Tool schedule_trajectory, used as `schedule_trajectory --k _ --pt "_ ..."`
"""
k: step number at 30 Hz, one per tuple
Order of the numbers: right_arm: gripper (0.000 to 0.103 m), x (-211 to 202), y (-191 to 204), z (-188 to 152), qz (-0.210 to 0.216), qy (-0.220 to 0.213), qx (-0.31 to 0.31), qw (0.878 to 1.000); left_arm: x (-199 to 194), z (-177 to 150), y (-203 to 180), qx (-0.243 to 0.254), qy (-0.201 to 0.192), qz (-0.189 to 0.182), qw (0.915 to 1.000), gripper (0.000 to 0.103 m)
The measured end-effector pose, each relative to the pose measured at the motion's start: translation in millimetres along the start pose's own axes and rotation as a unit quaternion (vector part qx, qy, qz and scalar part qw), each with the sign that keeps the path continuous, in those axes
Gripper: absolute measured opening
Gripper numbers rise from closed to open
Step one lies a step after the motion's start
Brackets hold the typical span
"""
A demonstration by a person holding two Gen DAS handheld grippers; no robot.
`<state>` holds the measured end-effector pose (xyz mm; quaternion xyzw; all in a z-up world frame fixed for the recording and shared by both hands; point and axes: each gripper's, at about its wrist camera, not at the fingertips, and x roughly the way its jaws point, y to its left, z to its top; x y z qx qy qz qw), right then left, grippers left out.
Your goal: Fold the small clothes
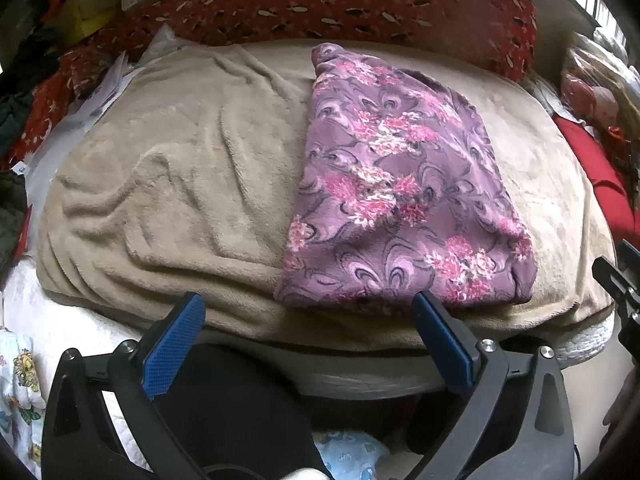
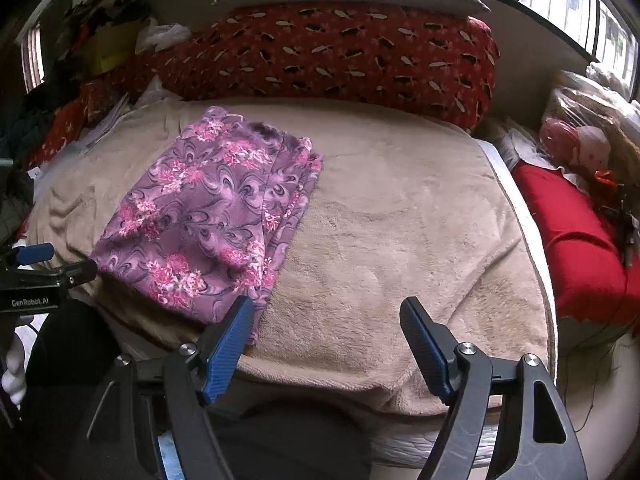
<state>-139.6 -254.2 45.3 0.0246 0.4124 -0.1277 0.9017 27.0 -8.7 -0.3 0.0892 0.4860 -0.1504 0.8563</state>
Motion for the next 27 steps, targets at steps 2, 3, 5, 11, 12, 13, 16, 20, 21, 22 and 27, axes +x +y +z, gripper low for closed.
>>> schedule_trajectory --k 2,3,5,11,12,13,16,20,21,22,27 --pt "0.078 1 -1 0 0.002 0.001 0.003 1.000 0 0 -2 0.003 0.002 -0.003 1.0000 0.103" --pt "0.079 1 -2 0 0.002 0.002 0.004 1.000 1 -1 -3 0.005 0.004 -0.006 1.0000 0.103" --pt "0.079 2 -4 1 0.004 0.003 0.006 1.000 1 -1 -4 0.007 0.005 -0.007 0.9999 0.103" --pt "0.079 4 -6 1 0.007 0.007 0.008 1.000 2 -3 -6 0.017 0.013 -0.012 0.9997 0.103" --pt "0.079 4 -6 1 0.007 0.008 0.008 1.000 1 -4 -7 0.018 0.013 -0.017 0.9996 0.103" --pt "0.079 5 -5 2 0.007 0.008 0.007 1.000 1 -3 -6 0.019 0.013 -0.020 0.9995 0.103" --pt "0.079 6 -3 1 0.007 0.010 0.007 1.000 -4 -3 -9 0.025 0.009 -0.029 0.9992 0.103" --pt "0.079 6 -2 2 0.007 0.011 0.007 1.000 -12 -1 -15 0.032 -0.006 -0.041 0.9986 0.103" --pt "0.079 7 -3 2 0.007 0.012 0.007 1.000 -13 -1 -16 0.035 -0.007 -0.043 0.9985 0.103" --pt "0.079 7 -2 2 0.008 0.013 0.007 1.000 -14 -1 -18 0.036 -0.008 -0.043 0.9984 0.103" --pt "0.079 7 2 0 0.005 0.016 0.004 1.000 -14 -2 -21 0.042 -0.010 -0.032 0.9985 0.103"
